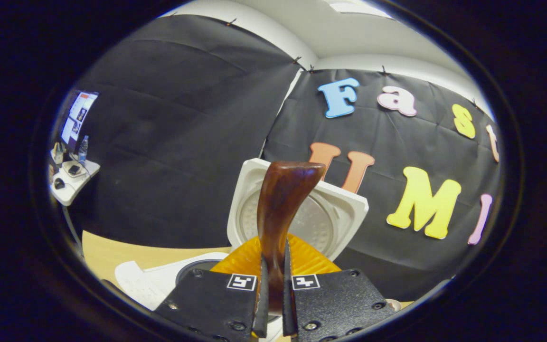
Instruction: Close the left gripper, press the button to open the rice cooker; take a wooden spoon from the chopstick holder with the right hand, scoop a spoonful of rice and pour it into the rice cooker, then put the wooden spoon back into the chopstick holder.
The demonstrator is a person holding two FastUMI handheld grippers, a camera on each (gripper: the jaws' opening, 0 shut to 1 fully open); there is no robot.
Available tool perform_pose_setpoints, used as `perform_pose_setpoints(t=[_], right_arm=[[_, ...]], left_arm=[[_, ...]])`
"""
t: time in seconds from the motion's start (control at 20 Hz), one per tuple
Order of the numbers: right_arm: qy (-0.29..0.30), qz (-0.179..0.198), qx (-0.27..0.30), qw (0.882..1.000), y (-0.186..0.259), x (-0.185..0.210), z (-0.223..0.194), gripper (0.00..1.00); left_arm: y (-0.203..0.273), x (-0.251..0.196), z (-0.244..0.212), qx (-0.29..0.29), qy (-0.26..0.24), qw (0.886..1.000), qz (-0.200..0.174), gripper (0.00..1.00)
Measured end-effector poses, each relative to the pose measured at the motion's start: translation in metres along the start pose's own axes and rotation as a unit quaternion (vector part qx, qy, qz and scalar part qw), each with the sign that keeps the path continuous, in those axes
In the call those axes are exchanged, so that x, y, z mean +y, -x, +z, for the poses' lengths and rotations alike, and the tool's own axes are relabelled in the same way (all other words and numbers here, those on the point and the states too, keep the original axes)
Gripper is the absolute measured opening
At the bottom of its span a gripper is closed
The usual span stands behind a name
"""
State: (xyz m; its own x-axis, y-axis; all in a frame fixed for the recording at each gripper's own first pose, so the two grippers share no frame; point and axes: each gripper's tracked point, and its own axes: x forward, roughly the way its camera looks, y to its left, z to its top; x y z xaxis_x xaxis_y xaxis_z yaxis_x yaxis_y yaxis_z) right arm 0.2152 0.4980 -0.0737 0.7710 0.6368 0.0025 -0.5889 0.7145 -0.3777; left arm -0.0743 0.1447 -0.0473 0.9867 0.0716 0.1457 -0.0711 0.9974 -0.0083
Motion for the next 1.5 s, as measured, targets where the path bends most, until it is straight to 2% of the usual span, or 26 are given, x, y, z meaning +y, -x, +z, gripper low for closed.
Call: perform_pose_setpoints(t=[0.25,0.45,0.8,0.95,1.2,1.5], right_arm=[[-0.051,-0.028,0.001,0.998,0.046,-0.071,-0.001,0.14],[-0.089,-0.063,0.009,0.994,0.095,-0.139,-0.012,0.14],[-0.122,-0.14,0.044,0.982,0.195,-0.244,-0.058,0.14],[-0.127,-0.19,0.065,0.971,0.239,-0.287,-0.086,0.14],[-0.139,-0.29,0.132,0.938,0.3,-0.346,-0.157,0.14],[-0.171,-0.309,0.175,0.919,0.326,-0.377,-0.229,0.16]], left_arm=[[-0.015,-0.026,0.001,0.0,0.001,1.0,-0.015,0.94],[-0.034,-0.048,0.007,0.0,0.019,0.999,-0.026,0.94],[-0.074,-0.093,0.009,0.007,0.051,0.997,-0.055,0.94],[-0.087,-0.108,0.007,0.008,0.042,0.997,-0.064,0.94],[-0.101,-0.13,0.008,0.002,0.035,0.996,-0.079,0.94],[-0.108,-0.141,0.003,0.009,0.025,0.996,-0.087,0.94]])
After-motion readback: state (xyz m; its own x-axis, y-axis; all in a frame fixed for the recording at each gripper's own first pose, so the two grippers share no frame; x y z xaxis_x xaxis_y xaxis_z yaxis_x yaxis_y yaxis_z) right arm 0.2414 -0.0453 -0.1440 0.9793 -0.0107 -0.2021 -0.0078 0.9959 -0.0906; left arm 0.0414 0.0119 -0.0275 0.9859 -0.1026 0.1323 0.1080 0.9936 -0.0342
